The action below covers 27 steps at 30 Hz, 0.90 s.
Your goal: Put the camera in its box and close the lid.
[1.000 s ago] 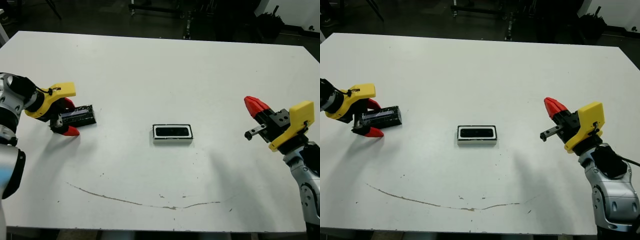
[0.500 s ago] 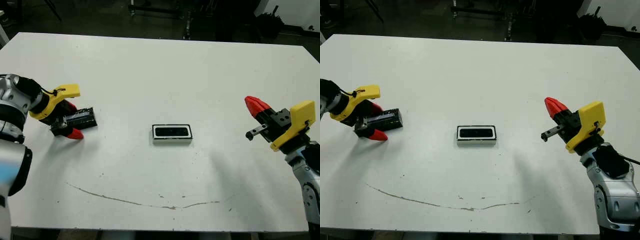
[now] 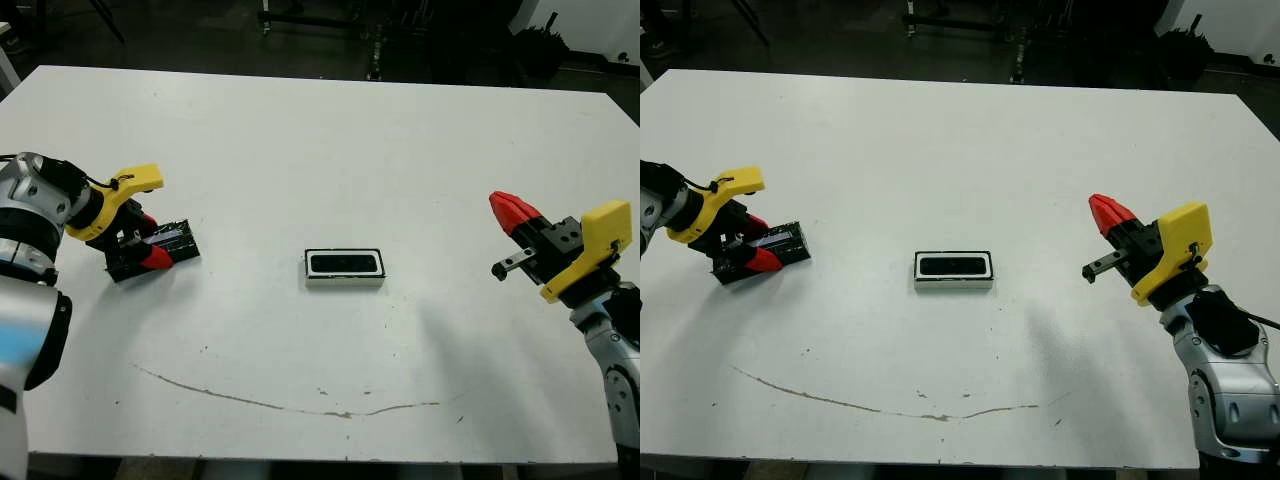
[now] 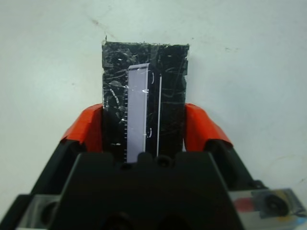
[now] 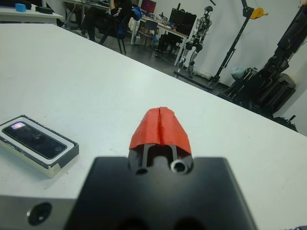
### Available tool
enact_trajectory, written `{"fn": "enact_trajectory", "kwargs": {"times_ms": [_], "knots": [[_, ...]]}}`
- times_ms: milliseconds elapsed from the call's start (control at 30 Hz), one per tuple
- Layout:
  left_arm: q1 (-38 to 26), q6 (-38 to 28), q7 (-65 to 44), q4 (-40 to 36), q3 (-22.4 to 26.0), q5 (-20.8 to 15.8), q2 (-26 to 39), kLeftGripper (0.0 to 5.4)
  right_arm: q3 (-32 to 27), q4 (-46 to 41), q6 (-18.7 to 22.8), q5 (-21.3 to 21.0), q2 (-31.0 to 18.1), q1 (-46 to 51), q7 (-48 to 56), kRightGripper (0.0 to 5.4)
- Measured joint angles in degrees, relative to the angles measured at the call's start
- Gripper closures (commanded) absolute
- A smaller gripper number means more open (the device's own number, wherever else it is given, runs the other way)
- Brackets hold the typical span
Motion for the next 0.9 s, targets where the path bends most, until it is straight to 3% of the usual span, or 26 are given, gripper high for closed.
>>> {"fn": "enact_trajectory", "kwargs": {"times_ms": [200,433,700,900], "knots": [[0.16,-2.54,-1.2,-0.27,0.17,-0.27,-0.05,2.24,0.02,0.0,-0.04,-0.02,0.01,0.0,-0.01,5.4],[1.01,-0.69,-7.71,-1.86,6.86,-7.93,-2.04,2.24,0.33,-0.25,-0.06,-0.3,0.03,0.1,-0.58,5.4],[-0.73,4.16,-12.13,-13.91,8.86,-14.23,-4.29,2.24,1.09,-1.52,1.71,-0.08,0.81,0.17,-2.11,5.4],[-1.15,6.82,-12.37,-24.12,6.01,-19.69,-6.0,2.24,2.28,-2.12,2.05,-0.38,1.45,0.51,-2.65,5.4]]}}
